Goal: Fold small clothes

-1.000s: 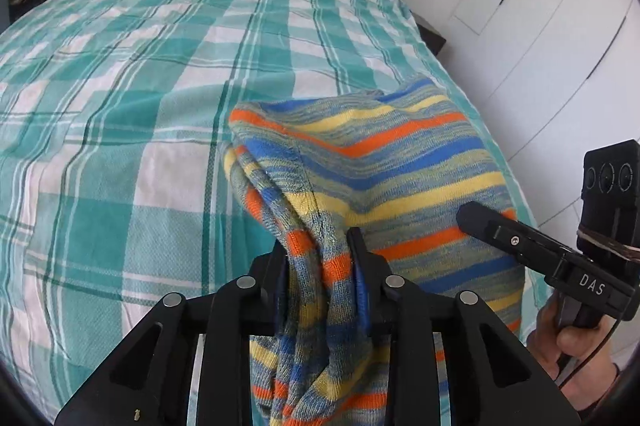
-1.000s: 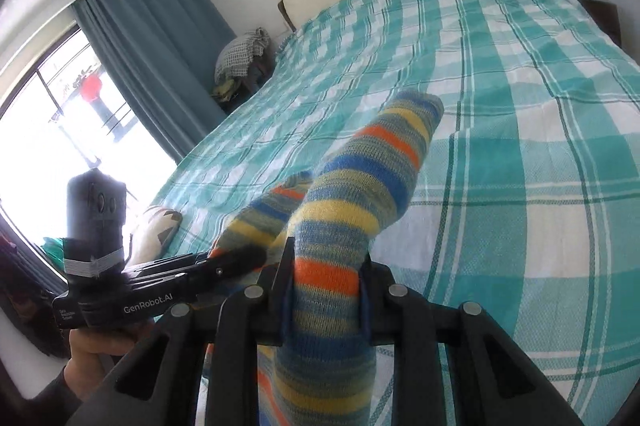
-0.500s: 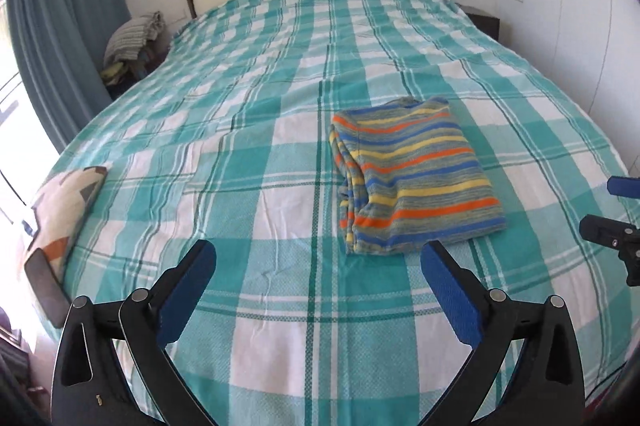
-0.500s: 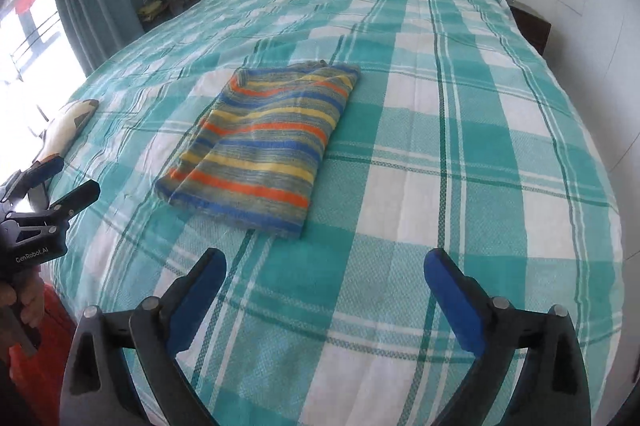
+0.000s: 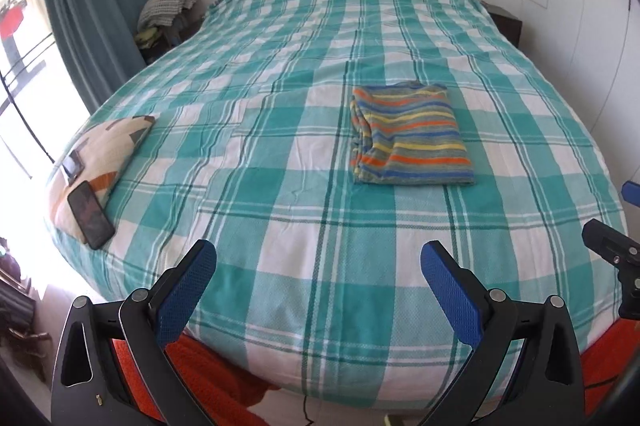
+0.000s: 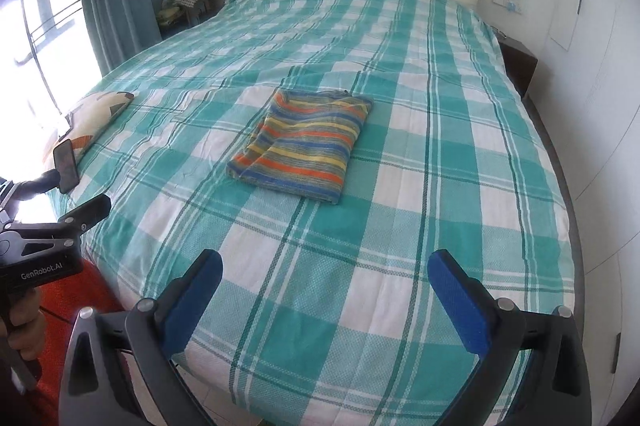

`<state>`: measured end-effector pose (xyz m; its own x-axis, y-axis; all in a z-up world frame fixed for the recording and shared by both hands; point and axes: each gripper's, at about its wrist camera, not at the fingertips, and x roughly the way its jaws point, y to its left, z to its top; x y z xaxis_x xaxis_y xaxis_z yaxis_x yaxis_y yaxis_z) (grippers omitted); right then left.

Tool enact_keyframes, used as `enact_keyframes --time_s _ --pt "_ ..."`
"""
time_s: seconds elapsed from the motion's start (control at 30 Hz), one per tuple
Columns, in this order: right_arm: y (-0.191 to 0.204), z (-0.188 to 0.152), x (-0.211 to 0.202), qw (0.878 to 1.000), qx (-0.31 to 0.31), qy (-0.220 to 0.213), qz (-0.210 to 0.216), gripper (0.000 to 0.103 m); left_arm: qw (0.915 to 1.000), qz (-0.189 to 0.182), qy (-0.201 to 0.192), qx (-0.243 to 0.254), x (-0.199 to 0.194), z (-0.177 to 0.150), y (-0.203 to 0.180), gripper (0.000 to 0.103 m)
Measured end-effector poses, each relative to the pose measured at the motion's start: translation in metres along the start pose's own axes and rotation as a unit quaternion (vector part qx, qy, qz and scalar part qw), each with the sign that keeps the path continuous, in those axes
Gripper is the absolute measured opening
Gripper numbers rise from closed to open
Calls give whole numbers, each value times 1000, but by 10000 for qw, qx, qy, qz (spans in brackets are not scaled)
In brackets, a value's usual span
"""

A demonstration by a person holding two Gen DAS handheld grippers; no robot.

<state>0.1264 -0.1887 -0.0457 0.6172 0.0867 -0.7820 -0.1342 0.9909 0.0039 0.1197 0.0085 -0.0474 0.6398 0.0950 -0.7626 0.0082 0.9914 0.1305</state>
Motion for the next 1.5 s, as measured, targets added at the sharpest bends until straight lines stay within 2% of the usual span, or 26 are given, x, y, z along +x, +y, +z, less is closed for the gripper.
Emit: enact_keyframes --time_s 0.23,0.43,0.6,0.73,1.07,1.3,1.5 --pt "13 -18 -22 9998 -20 173 -39 101 9994 -178 287 4 -20 -17 -3 102" --pt "30 -30 -57 9999 -34 90 -62 101 9995 -139 263 40 -43 -32 -1 102" --pt "38 -32 -79 9999 -127 -26 -102 101 9997 -189 178 20 -54 -33 0 102" --pt "39 -31 -83 9997 -136 -94 -172 101 9999 -106 75 74 -58 -32 -1 102" --pt "39 -37 -87 9995 -137 26 -273 101 9998 -99 114 127 -73 -38 2 102" --pt "43 -40 -112 9988 -240 -51 -418 101 9999 -117 -2 91 -96 -46 11 102" --pt "45 -42 -123 9986 -238 -148 -457 101 9998 -141 -51 95 -100 -45 9 102"
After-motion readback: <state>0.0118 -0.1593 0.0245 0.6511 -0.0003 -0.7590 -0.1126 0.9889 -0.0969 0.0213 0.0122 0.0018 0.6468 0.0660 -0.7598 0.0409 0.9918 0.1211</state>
